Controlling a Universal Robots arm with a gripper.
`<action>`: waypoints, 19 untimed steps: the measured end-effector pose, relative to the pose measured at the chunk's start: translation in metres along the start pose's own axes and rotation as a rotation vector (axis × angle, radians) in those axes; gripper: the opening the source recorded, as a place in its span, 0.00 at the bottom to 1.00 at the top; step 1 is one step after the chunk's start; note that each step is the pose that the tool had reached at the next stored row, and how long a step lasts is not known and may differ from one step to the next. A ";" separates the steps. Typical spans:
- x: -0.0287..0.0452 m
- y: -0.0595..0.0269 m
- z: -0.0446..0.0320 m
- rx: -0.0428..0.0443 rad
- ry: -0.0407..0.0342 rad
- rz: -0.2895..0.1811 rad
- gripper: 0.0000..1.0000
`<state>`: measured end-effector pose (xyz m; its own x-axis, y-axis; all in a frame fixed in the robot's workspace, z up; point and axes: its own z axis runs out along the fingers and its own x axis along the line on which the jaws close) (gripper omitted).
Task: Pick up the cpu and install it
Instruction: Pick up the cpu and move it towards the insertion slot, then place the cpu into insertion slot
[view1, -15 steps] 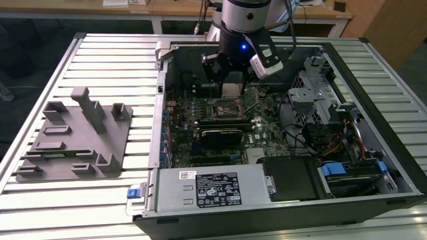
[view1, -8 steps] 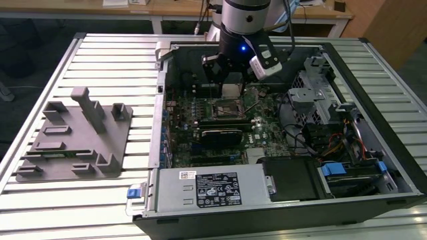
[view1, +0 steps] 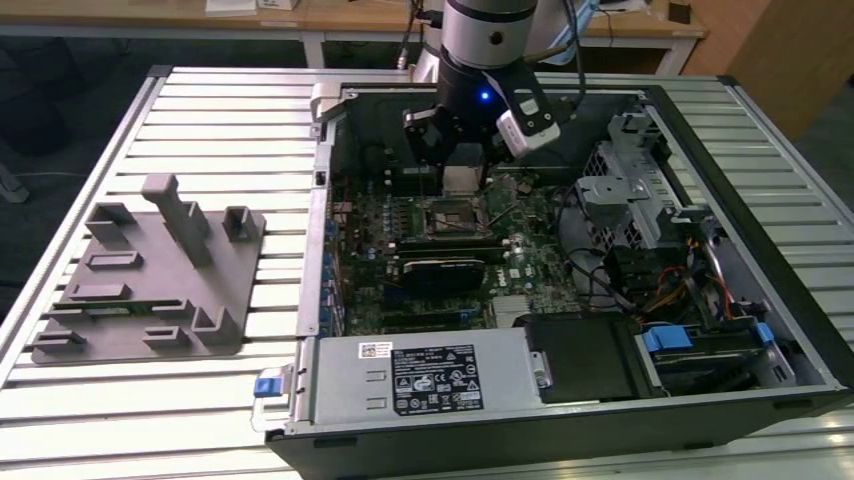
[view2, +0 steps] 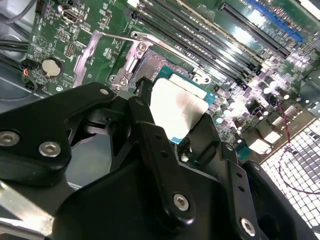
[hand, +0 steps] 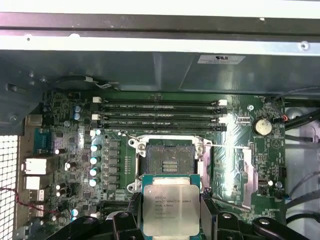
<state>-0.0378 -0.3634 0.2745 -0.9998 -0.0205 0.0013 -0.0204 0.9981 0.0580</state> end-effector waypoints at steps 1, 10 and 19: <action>0.0000 0.0008 0.0010 0.0000 0.0001 -0.001 0.54; 0.0000 0.0014 0.0028 0.0001 0.0002 -0.002 0.54; -0.0001 0.0015 0.0029 0.0000 -0.0007 0.012 0.54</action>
<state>-0.0378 -0.3618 0.2717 -1.0000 -0.0087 0.0014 -0.0086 0.9983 0.0580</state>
